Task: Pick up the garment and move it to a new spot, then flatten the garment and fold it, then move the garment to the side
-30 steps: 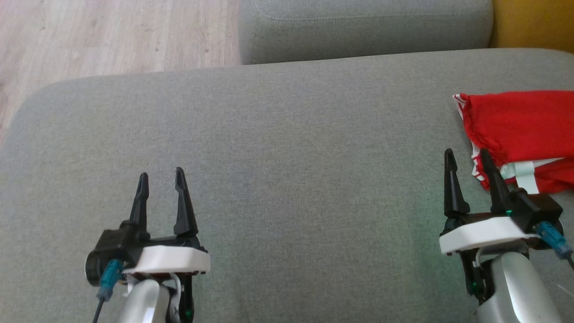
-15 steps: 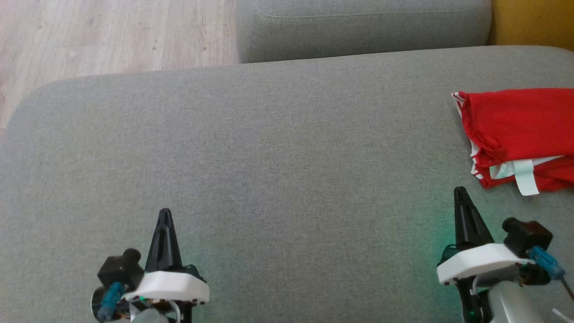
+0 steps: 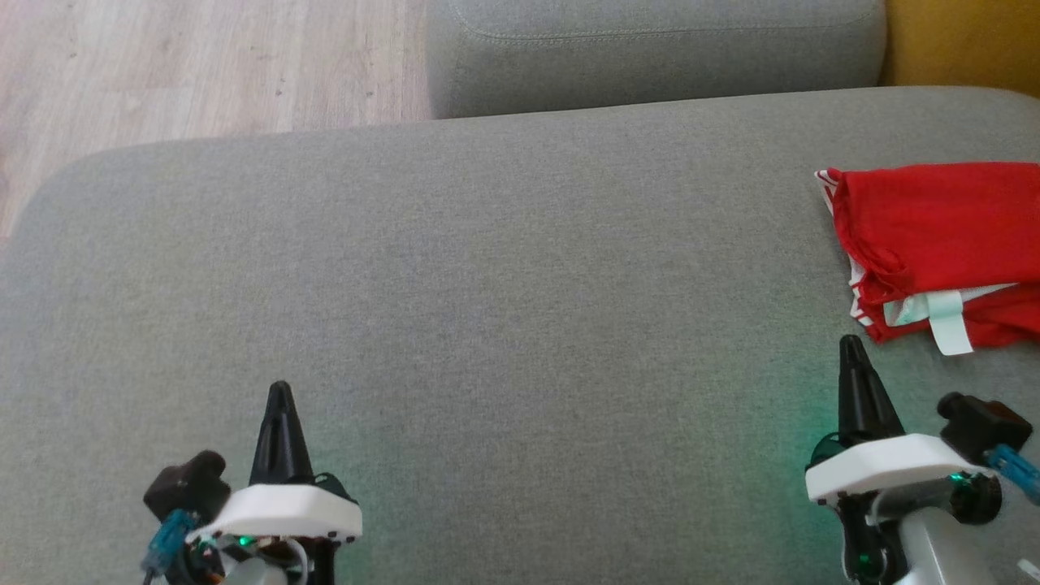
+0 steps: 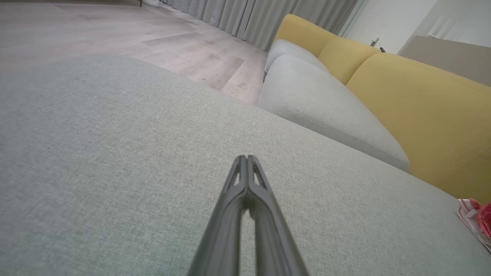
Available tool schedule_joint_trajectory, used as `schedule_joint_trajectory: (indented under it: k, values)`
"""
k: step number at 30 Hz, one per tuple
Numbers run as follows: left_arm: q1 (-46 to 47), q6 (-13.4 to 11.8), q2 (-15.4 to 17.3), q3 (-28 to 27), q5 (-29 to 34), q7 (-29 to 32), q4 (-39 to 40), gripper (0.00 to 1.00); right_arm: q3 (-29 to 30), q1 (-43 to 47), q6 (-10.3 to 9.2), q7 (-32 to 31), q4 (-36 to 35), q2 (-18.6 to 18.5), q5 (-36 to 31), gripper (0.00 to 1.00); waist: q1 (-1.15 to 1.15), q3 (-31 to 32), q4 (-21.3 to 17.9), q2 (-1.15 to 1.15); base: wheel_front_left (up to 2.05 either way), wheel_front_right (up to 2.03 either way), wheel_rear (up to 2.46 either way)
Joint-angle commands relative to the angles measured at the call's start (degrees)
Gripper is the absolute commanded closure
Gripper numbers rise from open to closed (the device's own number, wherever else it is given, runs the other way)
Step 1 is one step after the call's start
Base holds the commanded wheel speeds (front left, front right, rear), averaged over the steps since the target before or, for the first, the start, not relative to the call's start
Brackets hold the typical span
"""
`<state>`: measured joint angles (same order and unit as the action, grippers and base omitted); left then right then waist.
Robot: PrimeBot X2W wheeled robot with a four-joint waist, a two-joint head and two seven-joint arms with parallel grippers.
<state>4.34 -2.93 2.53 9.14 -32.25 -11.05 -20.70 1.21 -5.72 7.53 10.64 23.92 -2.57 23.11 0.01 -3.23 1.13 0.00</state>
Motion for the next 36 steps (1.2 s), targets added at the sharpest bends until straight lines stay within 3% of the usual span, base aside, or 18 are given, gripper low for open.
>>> schedule_joint_trajectory:
  k: [1,36]
  values:
    - [2.3,0.6,0.1,-1.2,-1.4,0.3,2.1,1.00,0.3,-2.2,0.00,-0.4,-2.2,-0.1,1.7,1.00,0.00,0.0,0.0,0.00,0.00,0.00,0.00]
    - [2.1,3.9,0.2,-6.0,-20.9,6.1,3.6,1.00,1.9,-1.6,-0.01,-5.9,-4.8,-0.2,24.1,1.00,0.00,1.0,-0.4,0.00,0.00,0.00,0.00]
